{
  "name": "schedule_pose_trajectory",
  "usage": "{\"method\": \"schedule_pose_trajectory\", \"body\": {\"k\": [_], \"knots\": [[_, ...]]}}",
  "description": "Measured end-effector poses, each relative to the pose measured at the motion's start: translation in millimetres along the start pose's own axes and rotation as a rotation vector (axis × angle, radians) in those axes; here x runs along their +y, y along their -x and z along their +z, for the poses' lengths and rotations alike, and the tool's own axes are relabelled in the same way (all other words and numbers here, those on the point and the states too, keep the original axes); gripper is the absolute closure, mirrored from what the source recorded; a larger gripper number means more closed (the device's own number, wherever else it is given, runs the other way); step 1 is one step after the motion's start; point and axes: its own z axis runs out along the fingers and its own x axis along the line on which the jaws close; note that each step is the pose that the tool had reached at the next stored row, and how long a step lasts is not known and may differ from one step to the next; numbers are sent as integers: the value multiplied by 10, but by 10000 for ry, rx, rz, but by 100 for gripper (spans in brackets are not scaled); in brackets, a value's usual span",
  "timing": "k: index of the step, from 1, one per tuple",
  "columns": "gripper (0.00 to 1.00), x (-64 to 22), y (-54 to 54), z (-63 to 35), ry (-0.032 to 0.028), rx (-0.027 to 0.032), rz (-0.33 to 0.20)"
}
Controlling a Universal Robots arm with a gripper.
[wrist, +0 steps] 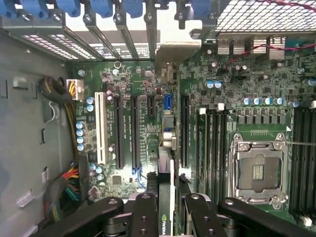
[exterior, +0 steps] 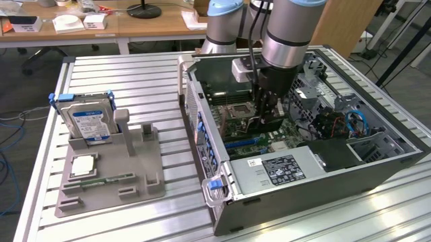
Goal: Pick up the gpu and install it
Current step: 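Insert the gpu into the slot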
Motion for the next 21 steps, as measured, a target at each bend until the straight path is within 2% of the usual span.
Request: {"method": "schedule_pose_trajectory", "body": {"k": [16,21], "knots": [[74,171,-44,78,0,0,-16],[74,182,-45,104,0,-1,-19]]}}
